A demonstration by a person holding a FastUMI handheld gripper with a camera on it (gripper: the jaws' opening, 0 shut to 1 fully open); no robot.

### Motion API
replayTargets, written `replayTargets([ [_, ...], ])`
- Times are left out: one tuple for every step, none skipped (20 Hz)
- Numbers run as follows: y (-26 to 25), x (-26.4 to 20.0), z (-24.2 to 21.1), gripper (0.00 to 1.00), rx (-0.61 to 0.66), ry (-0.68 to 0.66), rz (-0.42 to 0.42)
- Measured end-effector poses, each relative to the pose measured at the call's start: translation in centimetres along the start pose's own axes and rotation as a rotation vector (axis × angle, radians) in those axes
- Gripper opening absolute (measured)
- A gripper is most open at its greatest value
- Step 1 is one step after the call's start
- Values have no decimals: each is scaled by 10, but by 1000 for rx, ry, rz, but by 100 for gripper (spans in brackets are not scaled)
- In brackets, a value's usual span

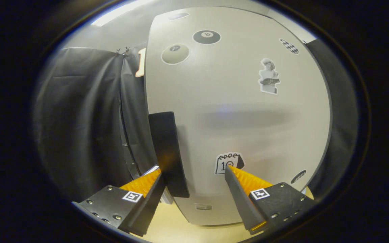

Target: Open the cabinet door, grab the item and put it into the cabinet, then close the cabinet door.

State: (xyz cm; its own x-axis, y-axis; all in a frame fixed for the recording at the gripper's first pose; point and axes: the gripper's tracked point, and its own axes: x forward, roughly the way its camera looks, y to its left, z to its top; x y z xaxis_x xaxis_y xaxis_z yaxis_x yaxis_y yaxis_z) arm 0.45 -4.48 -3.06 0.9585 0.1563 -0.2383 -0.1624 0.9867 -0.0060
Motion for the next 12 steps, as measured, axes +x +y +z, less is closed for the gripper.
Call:
replayTargets([
  [0,2,0,100,1,0,2],
  [0,3,0,100,2,0,5],
  [1,2,0,100,4,0,6],
  [1,4,0,100,5,0,7],
  [1,5,0,100,6,1,10],
  [1,7,1,100,7,1,11],
  [1,8,0,100,7,1,11],
  [1,10,1,100,7,-1,13],
  [0,10,0,100,7,2,13],
  [2,9,1,100,3,-3,15],
  [1,10,0,100,-1,-1,17],
  [2,10,1,100,-2,-3,19],
])
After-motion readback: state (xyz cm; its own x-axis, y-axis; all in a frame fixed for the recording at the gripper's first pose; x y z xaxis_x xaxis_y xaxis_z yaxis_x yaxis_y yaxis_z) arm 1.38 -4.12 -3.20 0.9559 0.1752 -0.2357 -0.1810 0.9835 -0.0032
